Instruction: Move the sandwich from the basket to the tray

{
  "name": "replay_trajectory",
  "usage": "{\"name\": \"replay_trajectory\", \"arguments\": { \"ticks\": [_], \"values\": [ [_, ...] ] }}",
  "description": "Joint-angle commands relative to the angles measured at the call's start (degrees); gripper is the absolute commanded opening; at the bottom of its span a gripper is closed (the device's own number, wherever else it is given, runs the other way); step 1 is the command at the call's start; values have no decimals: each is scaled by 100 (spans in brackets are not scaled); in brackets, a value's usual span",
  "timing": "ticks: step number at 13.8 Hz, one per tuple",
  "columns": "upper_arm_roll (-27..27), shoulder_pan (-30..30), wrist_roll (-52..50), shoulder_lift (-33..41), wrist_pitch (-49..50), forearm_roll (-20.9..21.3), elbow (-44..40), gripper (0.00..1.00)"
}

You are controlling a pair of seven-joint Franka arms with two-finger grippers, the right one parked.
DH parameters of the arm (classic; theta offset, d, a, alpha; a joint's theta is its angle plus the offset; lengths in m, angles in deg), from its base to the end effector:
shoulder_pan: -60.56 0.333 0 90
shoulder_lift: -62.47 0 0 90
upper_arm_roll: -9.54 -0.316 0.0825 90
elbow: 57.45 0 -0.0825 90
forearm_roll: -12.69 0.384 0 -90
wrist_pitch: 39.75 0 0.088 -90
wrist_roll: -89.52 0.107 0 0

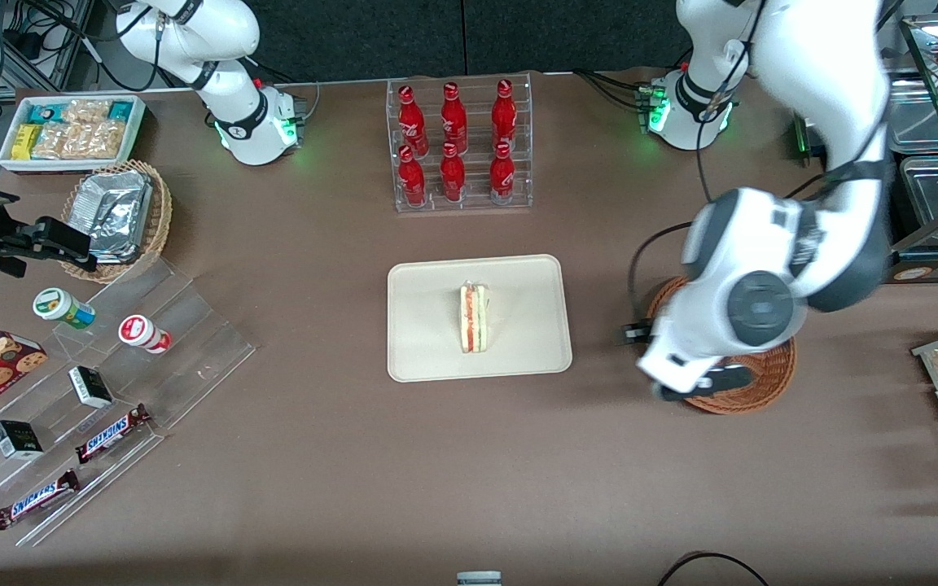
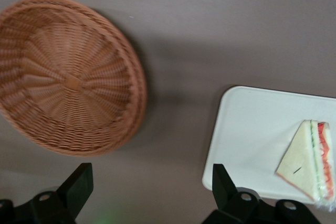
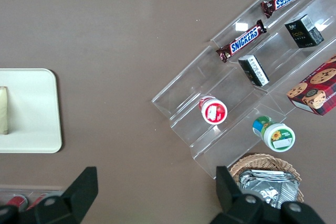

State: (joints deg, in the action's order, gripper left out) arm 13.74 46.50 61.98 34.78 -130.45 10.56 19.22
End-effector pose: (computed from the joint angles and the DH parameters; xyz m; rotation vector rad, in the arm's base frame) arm 0.6402 -0.2058 0.4353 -3.0806 -0.2643 0.3828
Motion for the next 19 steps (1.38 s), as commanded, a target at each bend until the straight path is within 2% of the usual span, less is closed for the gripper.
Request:
{"name": "replay_trajectory", "arguments": {
  "ticks": [1,5,8,12,15,19],
  "values": [
    [81,500,407,772,261,-139,594,100],
    [493,1273,836,1300,1069,-139,603,100],
    [485,1581,1154,1721,1510,-104,603,100],
    [318,1626,1224,2196,1888,185,717,100],
    [161,1635,1584,2697,2003,308,1349,100],
    [-173,1617,2051,2839,2003,336,1465,100]
  ]
}}
